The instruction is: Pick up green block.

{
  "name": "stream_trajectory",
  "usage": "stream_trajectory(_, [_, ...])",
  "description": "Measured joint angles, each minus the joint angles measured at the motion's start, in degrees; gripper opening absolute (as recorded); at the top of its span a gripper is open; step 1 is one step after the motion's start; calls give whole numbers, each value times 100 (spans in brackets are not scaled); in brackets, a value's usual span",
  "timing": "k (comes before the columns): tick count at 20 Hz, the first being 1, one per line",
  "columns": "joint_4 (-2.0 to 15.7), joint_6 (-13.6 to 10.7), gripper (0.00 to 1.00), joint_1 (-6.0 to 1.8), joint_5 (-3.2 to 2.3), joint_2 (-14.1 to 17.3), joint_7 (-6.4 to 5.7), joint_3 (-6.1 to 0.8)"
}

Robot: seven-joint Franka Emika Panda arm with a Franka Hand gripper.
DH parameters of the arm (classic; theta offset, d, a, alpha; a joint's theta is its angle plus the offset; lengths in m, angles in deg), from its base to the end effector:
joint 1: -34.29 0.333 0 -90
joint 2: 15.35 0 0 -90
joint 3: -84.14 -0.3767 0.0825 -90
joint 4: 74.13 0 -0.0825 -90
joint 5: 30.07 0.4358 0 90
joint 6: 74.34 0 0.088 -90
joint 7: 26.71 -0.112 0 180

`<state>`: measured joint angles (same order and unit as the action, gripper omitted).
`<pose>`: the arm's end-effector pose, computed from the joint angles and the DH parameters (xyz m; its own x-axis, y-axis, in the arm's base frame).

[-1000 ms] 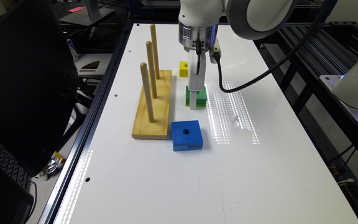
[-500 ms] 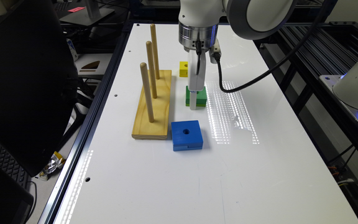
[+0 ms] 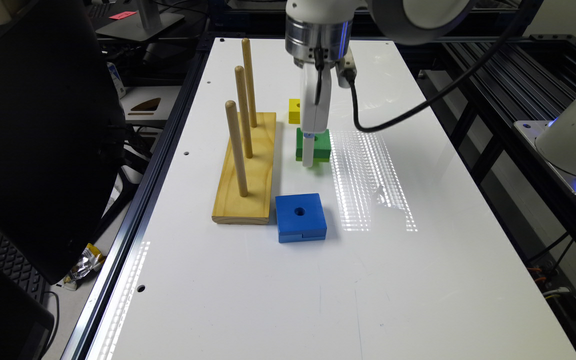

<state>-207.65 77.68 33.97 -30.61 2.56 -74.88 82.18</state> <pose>0.5641 0.0167 0.2118 0.6927 -0.7212 0.0025 -0.7211 -0.6927 -0.0119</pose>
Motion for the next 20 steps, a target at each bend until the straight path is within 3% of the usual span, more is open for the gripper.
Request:
stream_trajectory(3, [-1, -193, 0, 0, 0, -227, 0, -3])
stream_trajectory(7, [-29, -621, 0, 0, 0, -670, 0, -8])
stream_trajectory(15, [-93, -758, 0, 0, 0, -933, 0, -9])
stream_trajectory(20, [-96, -1270, 0, 0, 0, -1482, 0, -12])
